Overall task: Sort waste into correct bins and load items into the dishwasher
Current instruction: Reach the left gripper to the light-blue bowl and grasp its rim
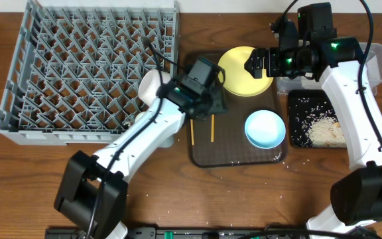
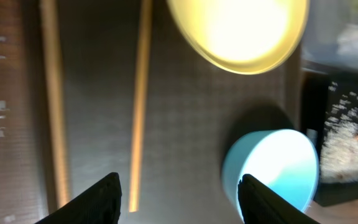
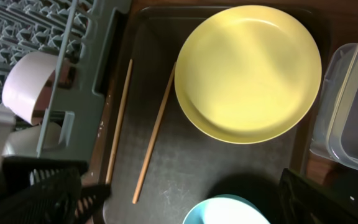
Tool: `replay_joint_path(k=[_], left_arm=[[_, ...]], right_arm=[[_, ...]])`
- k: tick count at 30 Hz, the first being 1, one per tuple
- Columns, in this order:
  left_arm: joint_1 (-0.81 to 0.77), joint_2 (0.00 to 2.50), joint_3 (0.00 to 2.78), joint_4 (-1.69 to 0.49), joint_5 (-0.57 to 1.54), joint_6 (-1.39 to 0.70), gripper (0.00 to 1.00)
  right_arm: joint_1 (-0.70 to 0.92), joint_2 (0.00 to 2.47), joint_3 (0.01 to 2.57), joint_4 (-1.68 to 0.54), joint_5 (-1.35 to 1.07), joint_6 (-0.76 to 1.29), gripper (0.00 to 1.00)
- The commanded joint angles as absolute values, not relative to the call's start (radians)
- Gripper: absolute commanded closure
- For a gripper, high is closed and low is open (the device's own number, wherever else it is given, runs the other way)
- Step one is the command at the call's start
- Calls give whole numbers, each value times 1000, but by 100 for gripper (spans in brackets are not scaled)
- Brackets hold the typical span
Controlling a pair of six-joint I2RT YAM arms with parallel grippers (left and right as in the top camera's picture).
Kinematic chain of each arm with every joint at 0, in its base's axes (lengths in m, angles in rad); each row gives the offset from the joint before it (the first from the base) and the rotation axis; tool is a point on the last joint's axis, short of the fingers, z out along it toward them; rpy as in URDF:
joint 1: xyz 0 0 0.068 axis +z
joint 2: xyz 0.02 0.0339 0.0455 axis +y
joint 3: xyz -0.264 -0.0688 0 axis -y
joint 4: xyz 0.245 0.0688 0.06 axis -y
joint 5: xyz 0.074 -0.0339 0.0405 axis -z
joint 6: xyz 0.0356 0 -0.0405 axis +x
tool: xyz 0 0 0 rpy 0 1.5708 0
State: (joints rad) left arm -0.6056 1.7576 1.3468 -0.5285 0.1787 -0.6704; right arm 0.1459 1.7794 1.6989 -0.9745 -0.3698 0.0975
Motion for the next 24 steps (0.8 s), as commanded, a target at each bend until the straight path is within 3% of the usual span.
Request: replay_joint_path(k=[1, 14, 24], left_arm=[[-656, 1764, 1345, -517, 192, -694, 38], [-777, 1931, 1345, -381, 199, -689, 38], [-764, 2032, 1361, -336, 291, -677, 42]], right_arm=[[118, 1760, 1730, -983, -391, 100, 1], [-350, 1503, 1846, -989, -434, 212, 1], [-419, 1501, 1845, -989, -434, 212, 1]])
